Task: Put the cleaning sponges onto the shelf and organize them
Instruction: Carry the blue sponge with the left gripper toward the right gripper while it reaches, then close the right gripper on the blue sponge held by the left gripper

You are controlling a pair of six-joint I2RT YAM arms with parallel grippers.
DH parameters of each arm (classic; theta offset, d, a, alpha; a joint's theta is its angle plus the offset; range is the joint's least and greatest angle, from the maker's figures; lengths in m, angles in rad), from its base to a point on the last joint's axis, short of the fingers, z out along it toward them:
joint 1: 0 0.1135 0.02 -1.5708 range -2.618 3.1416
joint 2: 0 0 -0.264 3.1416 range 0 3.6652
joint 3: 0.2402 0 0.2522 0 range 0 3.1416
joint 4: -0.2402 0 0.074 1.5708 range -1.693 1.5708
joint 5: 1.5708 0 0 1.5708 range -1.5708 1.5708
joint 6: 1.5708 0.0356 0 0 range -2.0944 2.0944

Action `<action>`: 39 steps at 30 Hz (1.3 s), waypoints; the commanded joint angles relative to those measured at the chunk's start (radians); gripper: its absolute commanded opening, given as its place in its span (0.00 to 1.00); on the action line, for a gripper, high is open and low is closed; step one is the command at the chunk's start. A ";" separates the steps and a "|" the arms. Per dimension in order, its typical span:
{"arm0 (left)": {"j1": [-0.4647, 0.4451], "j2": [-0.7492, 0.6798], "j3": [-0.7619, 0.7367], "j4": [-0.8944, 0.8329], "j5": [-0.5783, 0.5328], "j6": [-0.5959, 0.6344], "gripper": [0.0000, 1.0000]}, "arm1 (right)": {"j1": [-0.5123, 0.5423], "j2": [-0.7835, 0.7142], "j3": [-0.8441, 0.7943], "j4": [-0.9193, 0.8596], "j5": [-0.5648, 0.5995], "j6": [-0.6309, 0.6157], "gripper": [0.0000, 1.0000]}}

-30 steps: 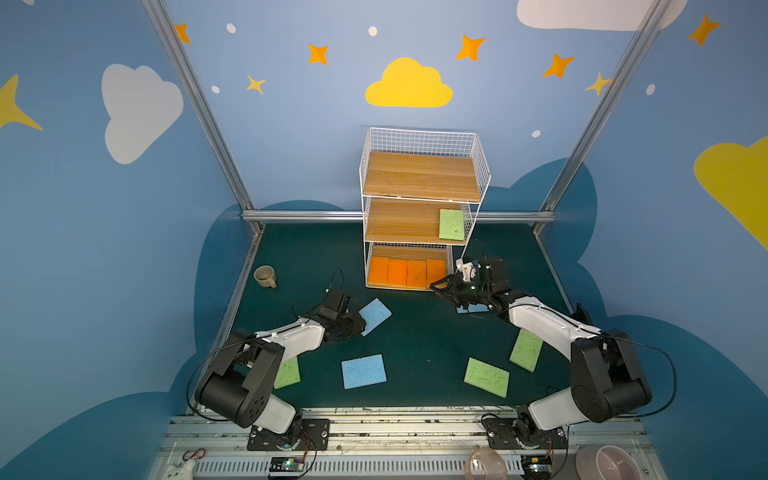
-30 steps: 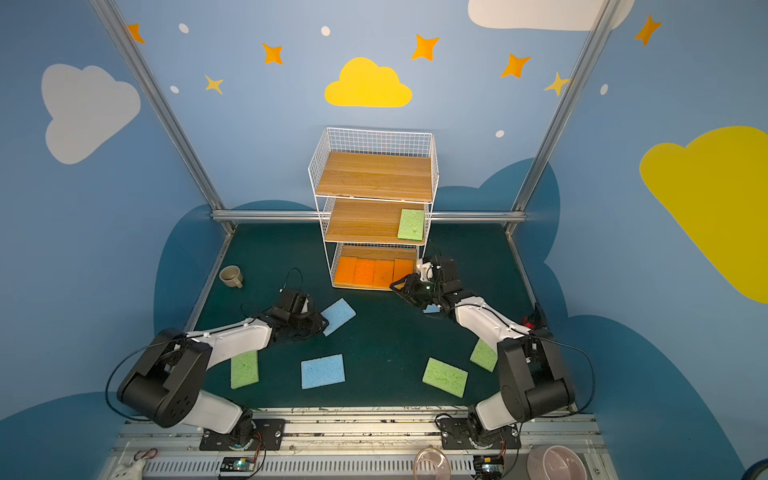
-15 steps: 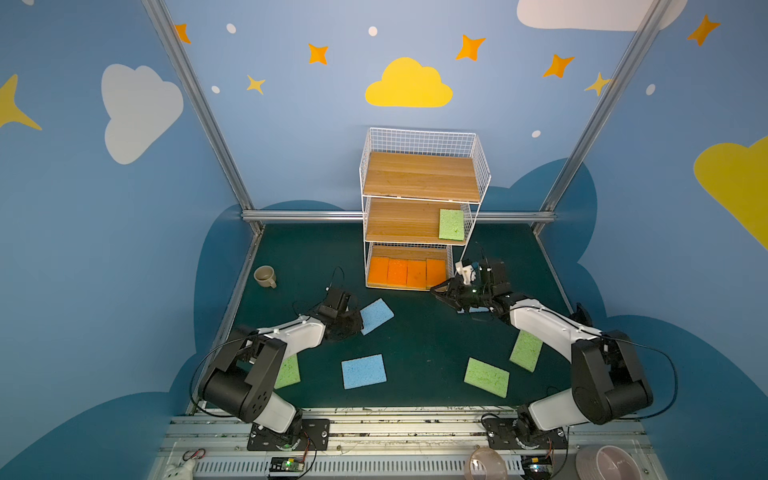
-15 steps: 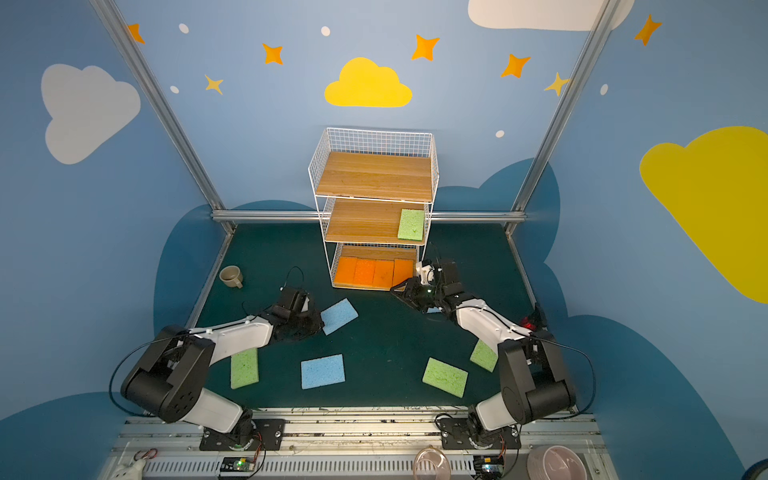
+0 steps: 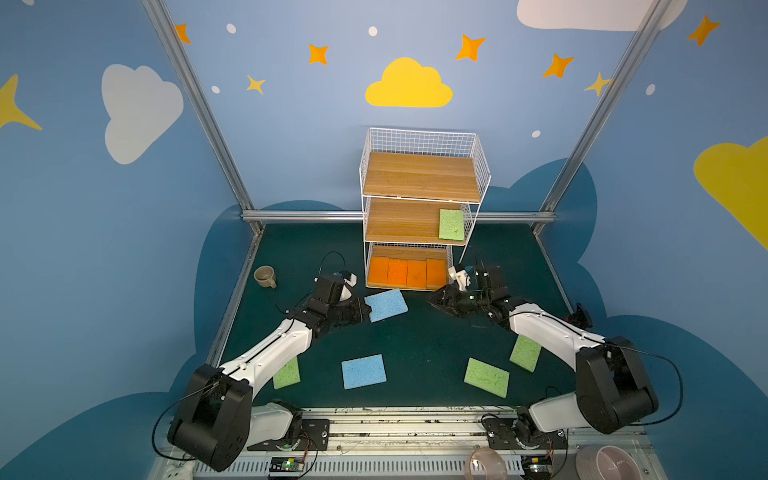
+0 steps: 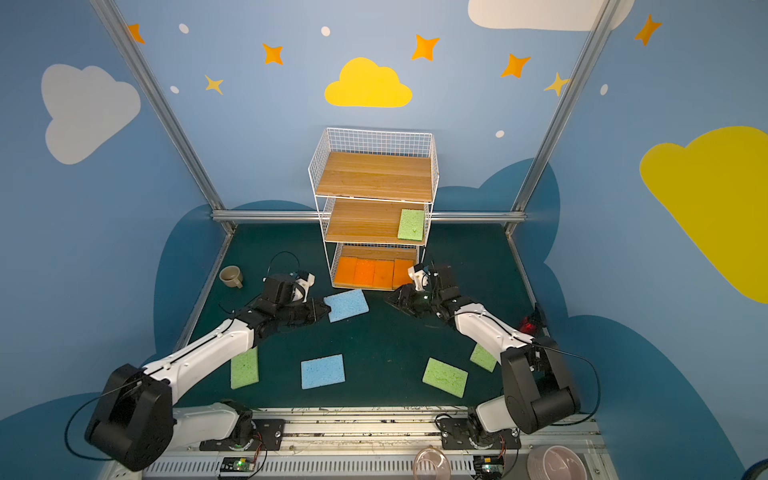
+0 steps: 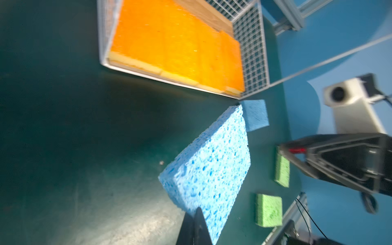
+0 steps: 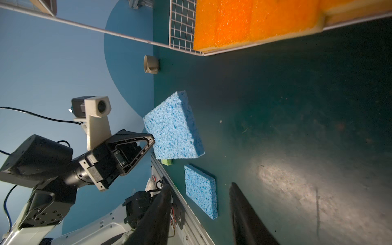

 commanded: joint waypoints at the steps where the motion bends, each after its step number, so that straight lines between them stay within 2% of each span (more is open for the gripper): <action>1: -0.002 -0.031 0.012 -0.028 0.080 0.030 0.03 | 0.027 -0.039 -0.014 0.019 -0.073 -0.033 0.48; 8: -0.014 -0.023 0.014 0.037 0.176 -0.002 0.03 | 0.096 -0.003 0.042 -0.003 -0.106 -0.065 0.50; 16: -0.017 -0.032 0.028 0.042 0.226 -0.005 0.03 | 0.105 0.030 0.073 0.000 -0.102 -0.066 0.45; 27: -0.014 -0.063 0.036 -0.004 0.206 0.003 0.03 | 0.077 0.019 0.119 -0.118 -0.063 -0.127 0.49; 39: -0.013 -0.083 0.034 0.003 0.226 -0.009 0.03 | 0.062 0.035 0.123 -0.058 -0.109 -0.104 0.48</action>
